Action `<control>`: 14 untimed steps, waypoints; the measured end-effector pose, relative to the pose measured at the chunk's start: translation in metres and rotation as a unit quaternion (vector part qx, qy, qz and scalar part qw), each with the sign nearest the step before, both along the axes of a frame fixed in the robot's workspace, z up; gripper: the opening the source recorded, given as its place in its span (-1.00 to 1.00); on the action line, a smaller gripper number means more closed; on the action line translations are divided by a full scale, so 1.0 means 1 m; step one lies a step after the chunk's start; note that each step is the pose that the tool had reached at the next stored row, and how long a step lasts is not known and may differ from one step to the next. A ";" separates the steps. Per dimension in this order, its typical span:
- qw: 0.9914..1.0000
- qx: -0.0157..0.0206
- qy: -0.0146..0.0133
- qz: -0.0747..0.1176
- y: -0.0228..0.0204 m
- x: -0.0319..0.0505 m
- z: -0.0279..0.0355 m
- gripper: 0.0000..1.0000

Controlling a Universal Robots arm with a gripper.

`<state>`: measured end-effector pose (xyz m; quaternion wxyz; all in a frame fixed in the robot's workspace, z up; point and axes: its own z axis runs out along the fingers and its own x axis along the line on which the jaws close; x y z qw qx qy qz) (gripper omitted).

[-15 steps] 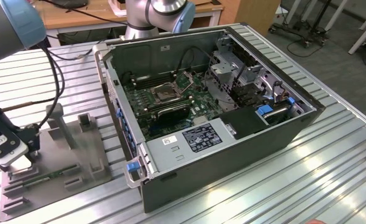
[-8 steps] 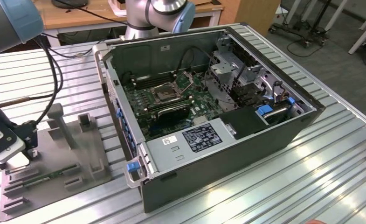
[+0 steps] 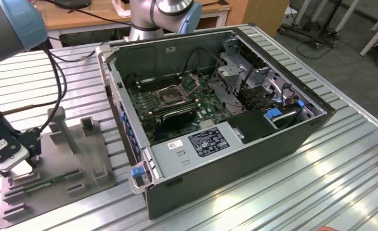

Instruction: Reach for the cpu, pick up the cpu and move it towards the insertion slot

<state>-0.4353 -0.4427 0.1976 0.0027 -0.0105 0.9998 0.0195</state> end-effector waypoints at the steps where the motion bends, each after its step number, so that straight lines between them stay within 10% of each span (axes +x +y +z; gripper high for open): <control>1: 1.000 0.000 0.000 0.000 0.0000 0.0000 -0.0015 0.06; 14: 1.000 0.000 0.000 0.000 0.0000 0.0000 -0.0061 0.08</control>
